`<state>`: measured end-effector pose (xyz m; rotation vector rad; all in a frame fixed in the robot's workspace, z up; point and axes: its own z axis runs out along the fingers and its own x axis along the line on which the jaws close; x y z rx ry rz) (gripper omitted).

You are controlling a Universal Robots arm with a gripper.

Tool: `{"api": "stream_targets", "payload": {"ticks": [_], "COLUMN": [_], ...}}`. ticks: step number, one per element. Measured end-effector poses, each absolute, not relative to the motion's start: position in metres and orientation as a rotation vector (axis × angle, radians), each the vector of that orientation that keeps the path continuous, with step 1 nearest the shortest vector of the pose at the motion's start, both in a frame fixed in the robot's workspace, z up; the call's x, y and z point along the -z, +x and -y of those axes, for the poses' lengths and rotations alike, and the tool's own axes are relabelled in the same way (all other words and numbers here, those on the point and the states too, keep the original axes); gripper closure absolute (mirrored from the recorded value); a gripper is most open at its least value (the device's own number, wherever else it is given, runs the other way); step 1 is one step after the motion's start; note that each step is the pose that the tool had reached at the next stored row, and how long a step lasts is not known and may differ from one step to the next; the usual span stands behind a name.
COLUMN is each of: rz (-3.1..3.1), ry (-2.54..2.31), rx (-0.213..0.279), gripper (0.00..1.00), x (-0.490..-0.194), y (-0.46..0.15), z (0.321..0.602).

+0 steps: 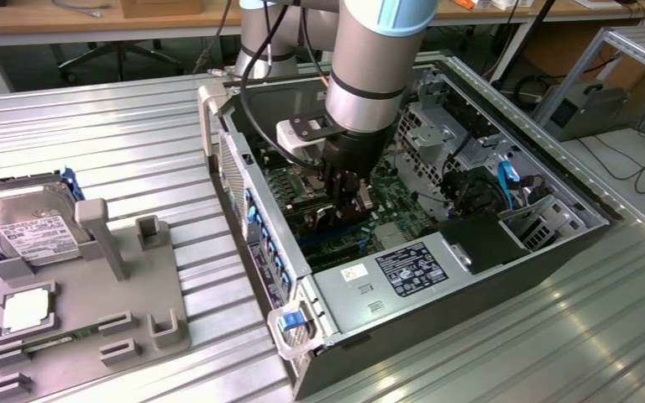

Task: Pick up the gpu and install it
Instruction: 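Insert the gpu into the slot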

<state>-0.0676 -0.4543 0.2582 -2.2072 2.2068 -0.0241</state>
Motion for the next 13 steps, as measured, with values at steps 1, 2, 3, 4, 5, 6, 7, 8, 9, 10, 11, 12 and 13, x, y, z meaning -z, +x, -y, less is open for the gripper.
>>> {"api": "stream_targets", "payload": {"ticks": [1, 2, 3, 4, 5, 6, 7, 8, 9, 10, 11, 12, 13], "rz": [-2.207, -2.208, -2.208, -2.209, -2.21, -2.211, -2.212, -2.212, -2.212, -2.212, -2.212, -2.212, -2.212], "ry": [-2.207, -2.206, -2.206, -2.204, -2.203, -2.202, -2.202, -2.202, -2.202, -2.202, -2.202, -2.202, -2.201], "rx": [0.024, 0.024, 0.024, 0.024, 0.024, 0.024, 0.024, 0.024, 0.024, 0.024, 0.024, 0.024, 0.024], "gripper": [0.73, 0.73, 0.73, 0.73, 0.73, 0.73, 0.73, 0.73, 0.73, 0.73, 0.73, 0.73, 0.73], "x": [-0.2582, -0.2582, -0.2582, -0.2579, -0.2579, -0.258, -0.2582, -0.2582, -0.2581, -0.2578, -0.2577, -0.2576, -0.2576], "y": [-0.0676, -0.0677, -0.0677, -0.0677, -0.0678, -0.0678, -0.0678, -0.0678, -0.0678, -0.0679, -0.068, -0.068, -0.068], "z": [0.4543, 0.4543, 0.4543, 0.4543, 0.4543, 0.4544, 0.4544, 0.4544, 0.4544, 0.4544, 0.4544, 0.4544, 0.4544]}}
